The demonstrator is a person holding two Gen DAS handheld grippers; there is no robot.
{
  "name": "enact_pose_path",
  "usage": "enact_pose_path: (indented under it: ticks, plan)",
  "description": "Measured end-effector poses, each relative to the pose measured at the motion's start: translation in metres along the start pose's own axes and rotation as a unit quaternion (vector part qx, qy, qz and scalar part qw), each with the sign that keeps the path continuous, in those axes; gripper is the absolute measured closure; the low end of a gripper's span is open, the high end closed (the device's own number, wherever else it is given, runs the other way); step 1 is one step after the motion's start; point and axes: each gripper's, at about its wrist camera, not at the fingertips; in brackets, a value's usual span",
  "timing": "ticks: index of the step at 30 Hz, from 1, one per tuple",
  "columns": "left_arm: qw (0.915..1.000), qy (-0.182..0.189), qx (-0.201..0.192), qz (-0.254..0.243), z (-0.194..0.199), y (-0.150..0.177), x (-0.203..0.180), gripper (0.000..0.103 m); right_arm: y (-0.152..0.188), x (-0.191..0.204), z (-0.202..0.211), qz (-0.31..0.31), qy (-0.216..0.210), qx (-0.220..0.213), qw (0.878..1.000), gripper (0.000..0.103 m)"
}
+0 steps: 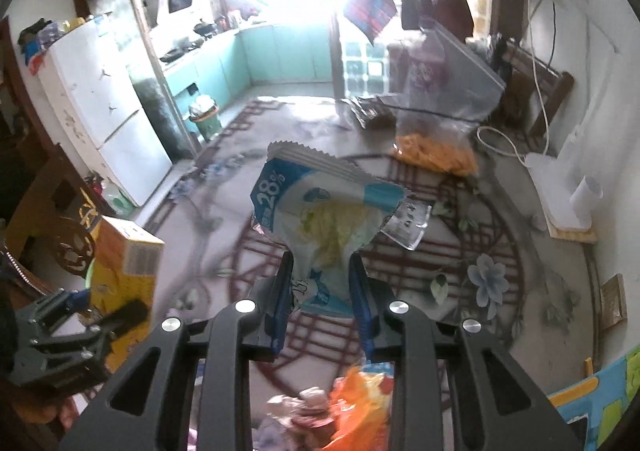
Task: Collect trash
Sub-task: 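Carry carton and snack bag over the red bucket and open both tools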
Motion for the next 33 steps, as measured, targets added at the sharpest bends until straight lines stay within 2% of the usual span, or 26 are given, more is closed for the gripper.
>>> enact_pose_path:
  ticks: [5, 15, 23, 33]
  plan:
    - [0.9999, -0.014, -0.005, 0.009, 0.014, 0.005, 0.018, 0.041, -0.001, 0.022, 0.008, 0.000, -0.014, -0.007, 1.000, 0.075]
    - [0.9990, -0.027, -0.016, 0.032, 0.036, 0.013, 0.067, 0.041, -0.001, 0.075, -0.003, 0.018, -0.025, -0.001, 1.000, 0.075]
    - [0.9992, -0.011, -0.017, 0.035, 0.038, 0.006, 0.115, 0.041, -0.005, 0.122, -0.015, 0.019, -0.006, 0.001, 1.000, 0.075]
    - [0.9998, 0.014, -0.011, 0.007, 0.038, -0.016, 0.186, 0.041, -0.007, 0.190, -0.036, -0.002, 0.022, 0.003, 1.000, 0.075]
Point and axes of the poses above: each gripper's, at about its wrist camera, not at the fingertips, and z roughly against the way its jaws point, x to its left, y to its underside, and after that the axes turned 9 degrees about -x, right-handed
